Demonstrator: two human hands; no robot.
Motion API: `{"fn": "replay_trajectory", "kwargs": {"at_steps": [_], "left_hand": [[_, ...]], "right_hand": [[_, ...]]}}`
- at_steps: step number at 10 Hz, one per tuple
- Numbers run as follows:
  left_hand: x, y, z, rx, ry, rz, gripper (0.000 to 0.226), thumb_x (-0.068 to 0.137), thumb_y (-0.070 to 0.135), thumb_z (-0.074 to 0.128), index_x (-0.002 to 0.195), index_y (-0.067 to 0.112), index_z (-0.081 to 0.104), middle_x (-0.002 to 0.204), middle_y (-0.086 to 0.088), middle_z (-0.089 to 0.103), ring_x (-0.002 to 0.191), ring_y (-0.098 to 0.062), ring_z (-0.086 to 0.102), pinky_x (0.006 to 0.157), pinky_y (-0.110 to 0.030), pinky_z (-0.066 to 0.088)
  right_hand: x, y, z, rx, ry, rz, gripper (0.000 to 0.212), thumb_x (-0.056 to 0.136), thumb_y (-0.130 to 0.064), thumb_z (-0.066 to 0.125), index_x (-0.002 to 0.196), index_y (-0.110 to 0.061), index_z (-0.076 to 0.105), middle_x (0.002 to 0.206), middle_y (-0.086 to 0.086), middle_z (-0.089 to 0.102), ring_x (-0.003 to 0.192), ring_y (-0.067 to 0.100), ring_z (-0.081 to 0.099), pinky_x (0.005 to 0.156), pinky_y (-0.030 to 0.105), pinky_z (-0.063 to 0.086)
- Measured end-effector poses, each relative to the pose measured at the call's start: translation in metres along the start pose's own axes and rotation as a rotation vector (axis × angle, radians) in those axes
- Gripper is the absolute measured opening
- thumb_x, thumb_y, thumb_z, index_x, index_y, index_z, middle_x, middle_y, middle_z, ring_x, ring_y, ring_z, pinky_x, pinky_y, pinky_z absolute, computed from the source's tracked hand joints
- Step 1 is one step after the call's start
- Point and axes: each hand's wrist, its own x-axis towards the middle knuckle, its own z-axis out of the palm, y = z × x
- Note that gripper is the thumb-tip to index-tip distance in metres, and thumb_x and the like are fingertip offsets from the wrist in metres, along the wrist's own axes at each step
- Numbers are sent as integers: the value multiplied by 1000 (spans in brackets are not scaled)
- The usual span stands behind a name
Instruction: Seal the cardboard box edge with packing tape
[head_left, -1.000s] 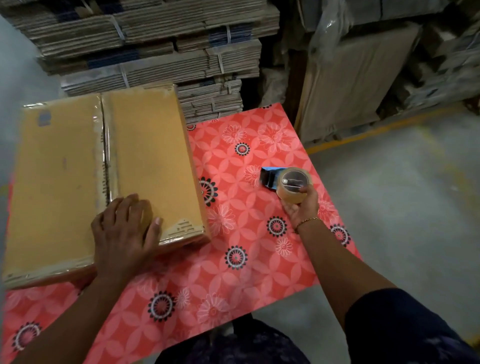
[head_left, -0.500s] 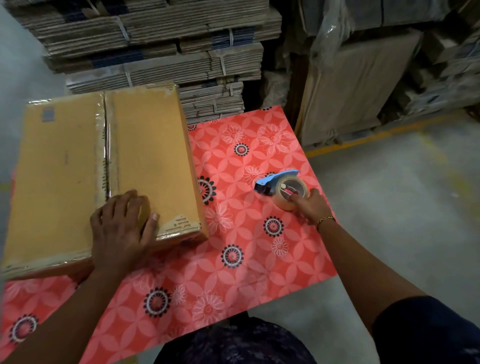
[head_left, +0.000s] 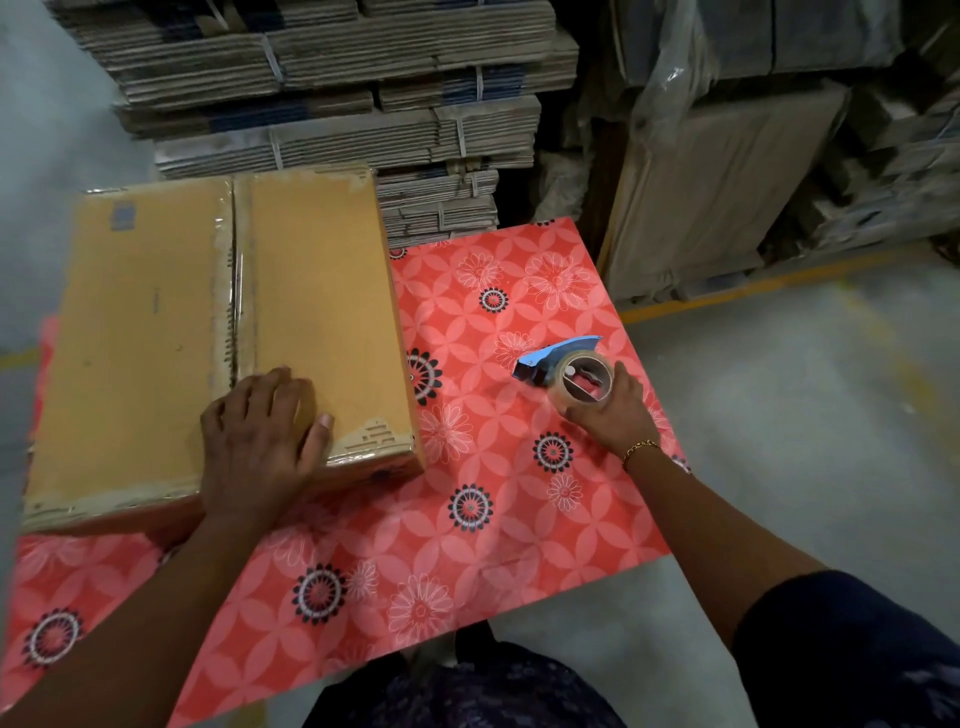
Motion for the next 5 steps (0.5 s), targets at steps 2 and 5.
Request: {"fn": "replay_trajectory", "kwargs": {"at_steps": [2, 5], "left_hand": [[0, -2, -1, -58, -19, 7, 49, 91, 49, 46, 124, 16, 60, 140, -9, 58, 132, -34, 49, 102, -51, 35], [15, -22, -21, -234, -228, 25, 72, 87, 69, 29, 137, 23, 53, 152, -5, 45, 141, -29, 37, 108, -52, 32]], "right_hand": [[-19, 2, -6, -53, 83, -84, 108, 59, -66, 49, 146, -4, 34, 143, 23, 42, 131, 40, 42, 107, 47, 39], [-61, -69, -15, -109, 171, -316, 81, 85, -35, 73, 151, -8, 34, 155, 18, 37, 138, 38, 41, 107, 48, 41]]}}
